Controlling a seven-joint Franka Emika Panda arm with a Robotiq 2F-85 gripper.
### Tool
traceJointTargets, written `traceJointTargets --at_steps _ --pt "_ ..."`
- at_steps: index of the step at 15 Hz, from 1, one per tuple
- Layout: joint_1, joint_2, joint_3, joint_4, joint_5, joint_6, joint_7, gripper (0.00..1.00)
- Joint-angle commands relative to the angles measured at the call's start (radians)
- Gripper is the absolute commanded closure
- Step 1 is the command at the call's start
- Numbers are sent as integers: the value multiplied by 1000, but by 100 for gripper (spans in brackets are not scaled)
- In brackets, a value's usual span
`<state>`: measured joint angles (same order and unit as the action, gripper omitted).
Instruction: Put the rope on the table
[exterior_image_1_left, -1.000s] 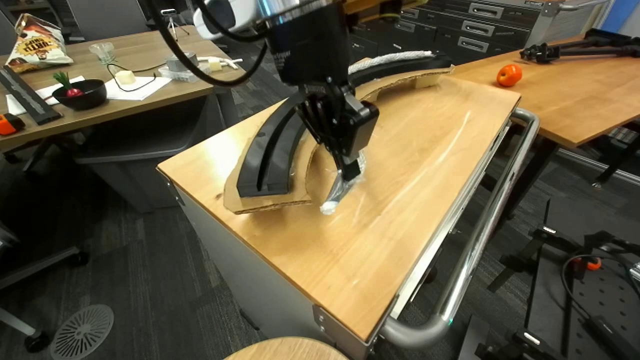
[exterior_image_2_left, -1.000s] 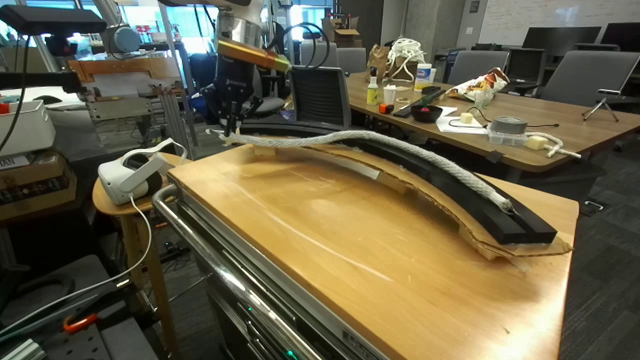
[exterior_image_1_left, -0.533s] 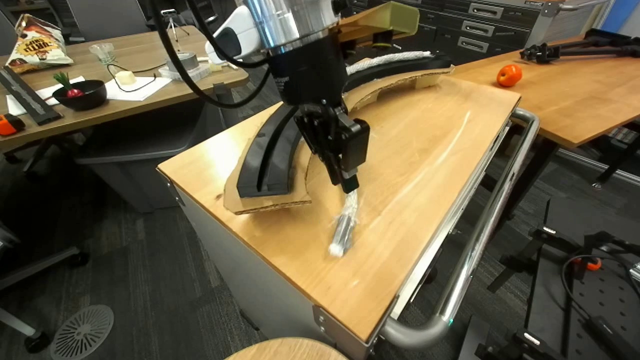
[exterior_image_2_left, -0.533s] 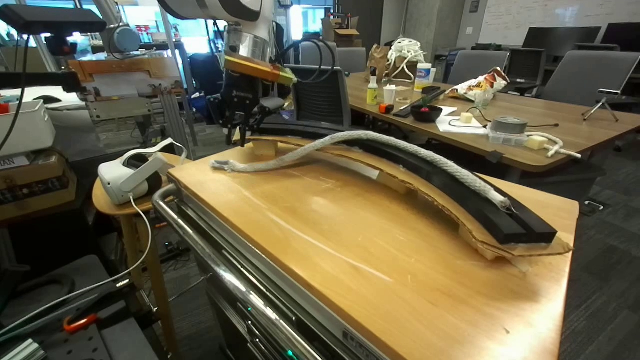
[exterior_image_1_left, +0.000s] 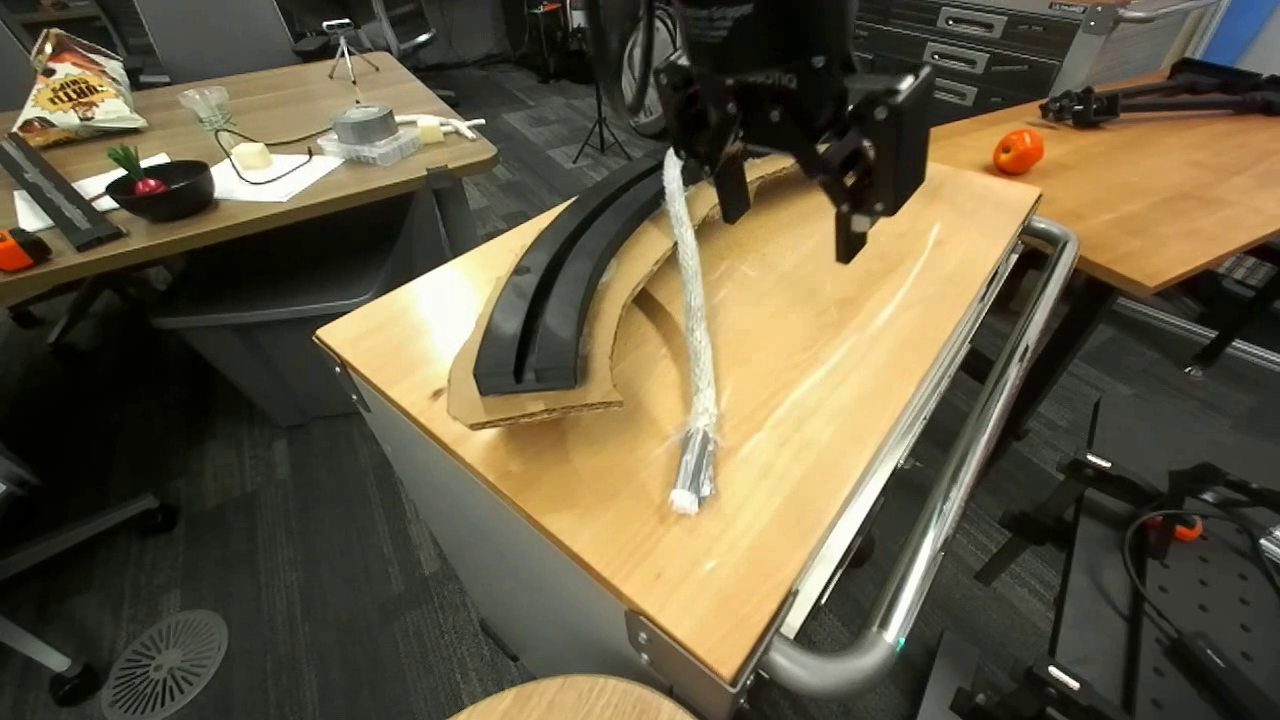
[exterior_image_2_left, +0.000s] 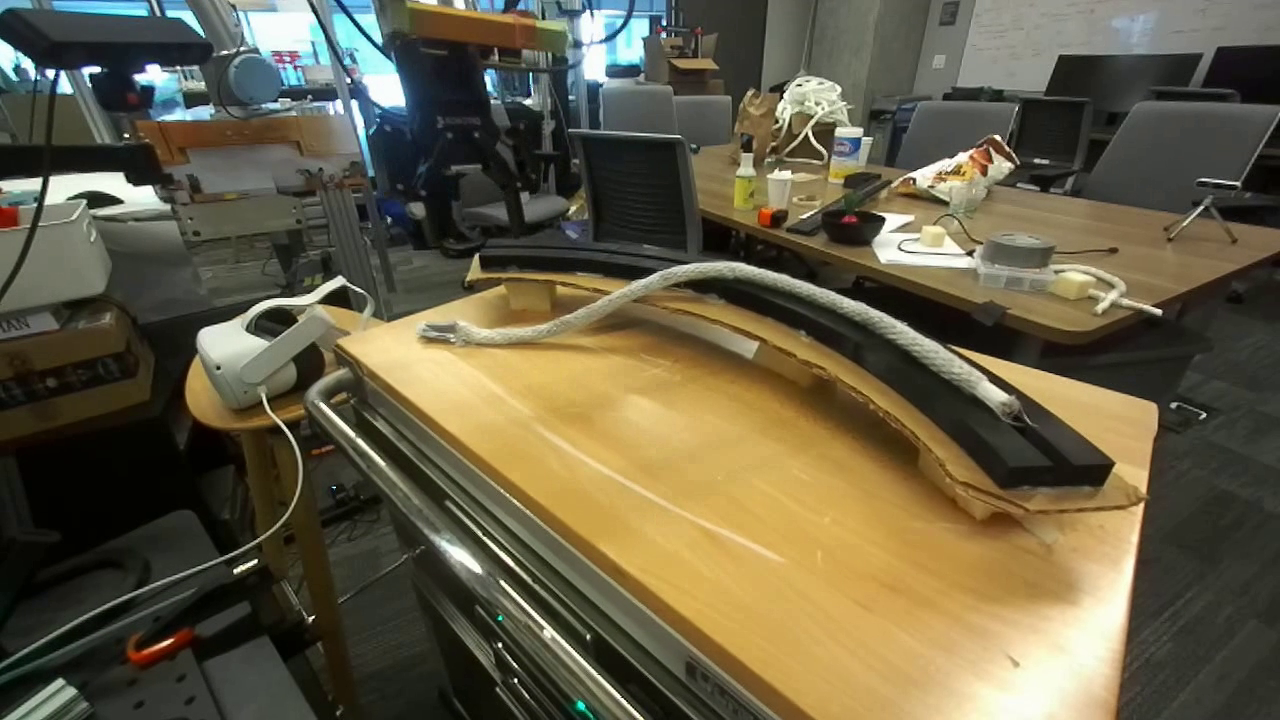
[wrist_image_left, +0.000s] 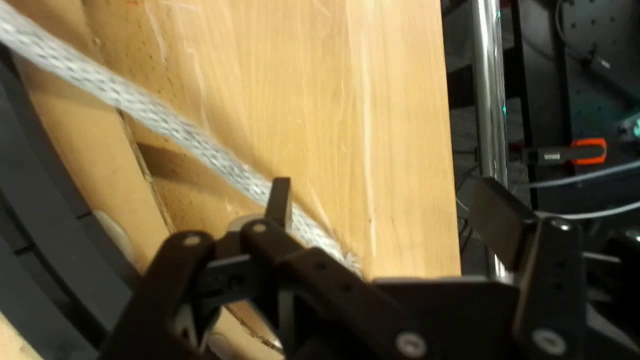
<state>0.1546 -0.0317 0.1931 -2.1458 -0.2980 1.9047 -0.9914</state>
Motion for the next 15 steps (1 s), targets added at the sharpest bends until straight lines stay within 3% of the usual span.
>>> traceJointTargets --at_steps 1,5,6,10,11,13,14,15 --pt "9 -31 -16 -20 -24 21 -25 4" --pt "8 -83 -30 -54 -44 57 -65 0" --pt "14 -98 -27 -85 -112 126 -141 0" --pt "-25 -147 -86 -166 -180 330 -304 0" --pt "-32 -154 -108 -180 -154 406 -335 0" --pt "-24 -123 -144 -158 24 461 -421 0" --pt "-30 -102 -118 -143 -73 406 -340 0" --pt "-33 -102 -131 -144 -27 424 -378 0"
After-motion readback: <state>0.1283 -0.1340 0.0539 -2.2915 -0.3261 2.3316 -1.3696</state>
